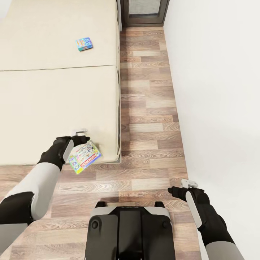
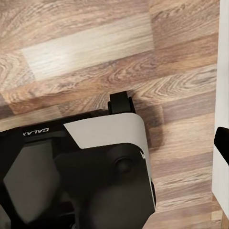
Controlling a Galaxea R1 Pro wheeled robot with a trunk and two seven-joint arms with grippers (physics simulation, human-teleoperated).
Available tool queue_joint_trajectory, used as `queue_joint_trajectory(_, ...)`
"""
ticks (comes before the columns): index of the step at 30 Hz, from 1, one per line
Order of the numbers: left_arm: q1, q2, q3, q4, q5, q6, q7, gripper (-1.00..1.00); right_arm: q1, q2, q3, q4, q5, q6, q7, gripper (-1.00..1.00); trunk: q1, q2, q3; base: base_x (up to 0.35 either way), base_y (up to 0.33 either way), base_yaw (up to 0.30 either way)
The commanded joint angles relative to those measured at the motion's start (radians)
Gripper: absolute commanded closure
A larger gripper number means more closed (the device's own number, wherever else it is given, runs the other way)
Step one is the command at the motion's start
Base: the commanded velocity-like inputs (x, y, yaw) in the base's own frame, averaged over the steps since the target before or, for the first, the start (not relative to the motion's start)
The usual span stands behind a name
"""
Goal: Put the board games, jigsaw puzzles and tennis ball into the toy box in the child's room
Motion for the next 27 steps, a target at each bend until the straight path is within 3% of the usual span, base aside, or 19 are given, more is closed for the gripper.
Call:
queue_joint_trajectory(1,0.000,0.008,0.006,-0.021,0.002,0.023,-0.004,-1.00,0.000,0.000,0.000,-0.001,-0.011,0.004,-0.009,-1.00,0.001,-0.001,-0.001,0.000,0.000,0.000)
queue_joint_trajectory(4,0.000,0.045,0.038,-0.095,0.006,0.105,-0.009,-1.00,0.000,-0.001,0.000,-0.001,-0.011,0.003,-0.009,-1.00,0.001,-0.001,-0.001,0.000,0.000,0.000)
queue_joint_trajectory(6,0.000,0.069,0.089,-0.145,0.007,0.158,-0.013,-1.00,0.000,-0.001,0.000,-0.001,-0.011,0.002,-0.009,-1.00,0.001,-0.001,-0.001,0.000,0.000,0.000)
queue_joint_trajectory(9,0.000,0.104,0.203,-0.206,0.008,0.231,-0.017,-1.00,0.000,0.000,-0.002,-0.002,-0.010,-0.002,-0.008,-1.00,0.001,-0.001,-0.001,0.000,0.000,0.000)
queue_joint_trajectory(11,0.000,0.128,0.259,-0.230,0.008,0.289,-0.026,-1.00,0.000,-0.001,-0.003,-0.003,-0.009,-0.004,-0.008,-1.00,0.001,-0.001,-0.001,0.000,0.000,0.000)
queue_joint_trajectory(12,0.000,0.184,0.307,-0.248,0.008,0.377,-0.089,-1.00,0.000,-0.006,-0.004,-0.003,-0.012,-0.010,-0.008,-1.00,0.001,-0.001,-0.001,0.000,0.000,0.000)
queue_joint_trajectory(17,0.005,0.300,0.322,-0.254,0.007,0.453,-0.293,-1.00,0.000,-0.011,-0.010,-0.007,-0.019,-0.012,-0.006,-1.00,0.001,-0.001,-0.001,0.000,0.000,0.000)
queue_joint_trajectory(18,0.008,0.341,0.323,-0.253,0.005,0.474,-0.389,-1.00,-0.001,-0.012,-0.011,-0.010,-0.021,-0.011,0.002,-1.00,0.001,-0.001,-0.001,0.000,0.000,0.000)
queue_joint_trajectory(20,0.013,0.383,0.324,-0.253,0.003,0.488,-0.492,-1.00,-0.001,-0.012,-0.013,-0.017,-0.024,-0.009,0.025,-1.00,0.001,-0.001,-0.001,0.000,0.000,0.000)
queue_joint_trajectory(22,0.028,0.428,0.325,-0.250,0.001,0.497,-0.598,-1.00,-0.001,-0.013,-0.013,-0.031,-0.029,-0.006,0.065,-1.00,0.001,-0.001,-0.001,0.000,0.000,0.000)
queue_joint_trajectory(23,0.053,0.474,0.324,-0.248,-0.001,0.503,-0.702,-1.00,-0.001,-0.013,-0.013,-0.051,-0.033,-0.004,0.117,-1.00,0.001,-0.001,-0.001,0.000,0.000,0.000)
queue_joint_trajectory(27,0.121,0.557,0.324,-0.245,-0.002,0.509,-0.910,-1.00,-0.002,-0.015,-0.017,-0.083,-0.036,-0.004,0.236,-1.00,0.001,-0.001,-0.001,0.000,0.000,0.000)
